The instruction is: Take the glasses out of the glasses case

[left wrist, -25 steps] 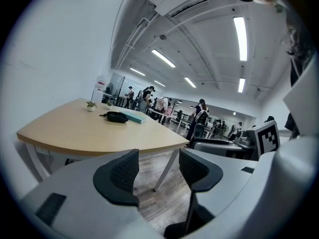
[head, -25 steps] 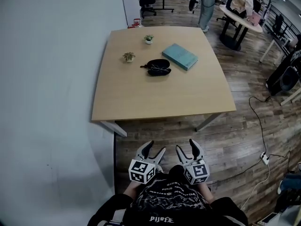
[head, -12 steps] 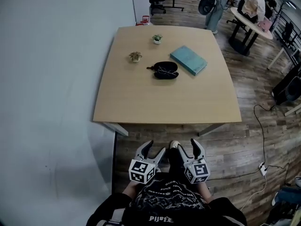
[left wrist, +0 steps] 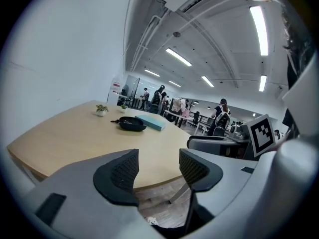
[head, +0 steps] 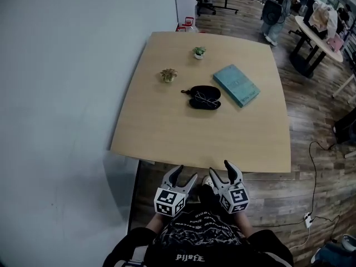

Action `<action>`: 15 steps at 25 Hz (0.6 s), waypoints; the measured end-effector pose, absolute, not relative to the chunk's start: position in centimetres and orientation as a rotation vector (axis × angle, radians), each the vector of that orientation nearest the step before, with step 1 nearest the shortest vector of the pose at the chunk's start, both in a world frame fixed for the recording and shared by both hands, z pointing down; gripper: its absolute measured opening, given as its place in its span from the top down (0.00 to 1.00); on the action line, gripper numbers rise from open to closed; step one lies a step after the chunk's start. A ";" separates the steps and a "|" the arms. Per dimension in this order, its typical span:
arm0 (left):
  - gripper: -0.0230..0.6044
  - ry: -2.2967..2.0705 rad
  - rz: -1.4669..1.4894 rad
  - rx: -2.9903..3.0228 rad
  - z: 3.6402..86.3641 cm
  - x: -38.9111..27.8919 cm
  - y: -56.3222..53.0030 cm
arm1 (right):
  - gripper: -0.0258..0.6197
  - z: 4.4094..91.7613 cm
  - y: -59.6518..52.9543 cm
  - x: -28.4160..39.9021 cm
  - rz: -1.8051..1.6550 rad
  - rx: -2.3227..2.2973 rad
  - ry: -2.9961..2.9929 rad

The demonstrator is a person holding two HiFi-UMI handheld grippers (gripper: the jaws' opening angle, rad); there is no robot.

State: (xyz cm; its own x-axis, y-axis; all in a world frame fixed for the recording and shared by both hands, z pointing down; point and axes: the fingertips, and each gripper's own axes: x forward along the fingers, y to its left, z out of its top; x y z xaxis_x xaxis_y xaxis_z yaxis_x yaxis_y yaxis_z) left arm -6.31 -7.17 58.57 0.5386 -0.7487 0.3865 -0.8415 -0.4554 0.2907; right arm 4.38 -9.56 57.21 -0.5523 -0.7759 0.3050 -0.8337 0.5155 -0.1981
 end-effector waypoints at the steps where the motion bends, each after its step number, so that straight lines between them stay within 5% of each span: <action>1: 0.55 -1.301 0.283 2.329 58.5 -5.9 -8.2 | 0.54 57.1 -10.6 4.6 0.480 1.363 -2.587; 15: 0.55 -1.410 0.286 2.271 58.6 -1.5 -18.4 | 0.54 57.1 -21.0 7.8 0.381 1.158 -2.625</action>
